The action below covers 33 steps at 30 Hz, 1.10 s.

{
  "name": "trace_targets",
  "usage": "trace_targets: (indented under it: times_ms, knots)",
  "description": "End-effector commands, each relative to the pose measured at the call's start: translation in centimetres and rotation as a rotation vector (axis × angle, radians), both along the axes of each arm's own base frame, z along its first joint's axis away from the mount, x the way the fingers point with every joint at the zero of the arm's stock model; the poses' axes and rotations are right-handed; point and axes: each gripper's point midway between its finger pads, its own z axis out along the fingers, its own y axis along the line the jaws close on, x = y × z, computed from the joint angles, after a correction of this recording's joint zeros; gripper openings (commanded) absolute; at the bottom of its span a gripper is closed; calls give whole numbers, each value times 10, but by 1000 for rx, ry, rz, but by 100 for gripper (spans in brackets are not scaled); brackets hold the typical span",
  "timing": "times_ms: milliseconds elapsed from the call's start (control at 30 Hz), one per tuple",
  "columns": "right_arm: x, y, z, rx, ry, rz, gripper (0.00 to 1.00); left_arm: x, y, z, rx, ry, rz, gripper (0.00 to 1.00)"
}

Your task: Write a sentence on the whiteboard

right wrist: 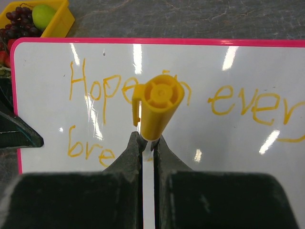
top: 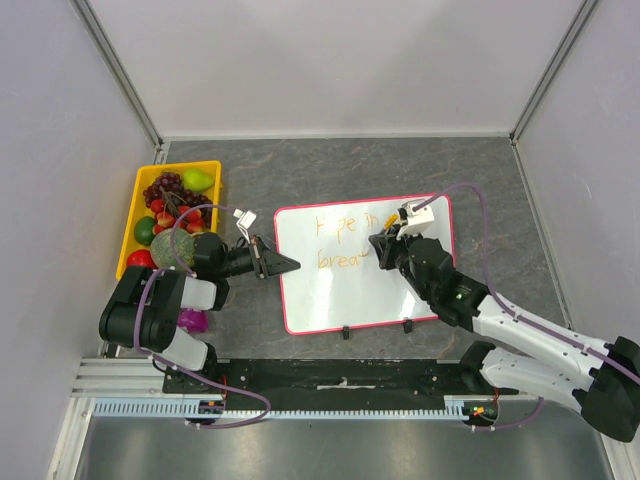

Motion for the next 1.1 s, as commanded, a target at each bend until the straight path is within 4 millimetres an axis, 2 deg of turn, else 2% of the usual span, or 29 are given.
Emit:
trace_targets:
  times_ms: [0,333,533,800,1067]
  knots:
    - [-6,-7,-17,-23,29,-2,0,15,4,-17,72,-86,60,2]
    - [-14,-13,-33,-38,58,4,0,15,4,-17,73,-87,60,2]
    - [-14,-18,-33,-52,52,-13,0,14,4,-17,72,-86,59,2]
    - [-8,-21,-20,-64,22,-38,0,14,4,-17,72,-84,60,2]
    - [-1,-18,2,-54,-16,-47,0,14,3,-17,73,-86,59,2]
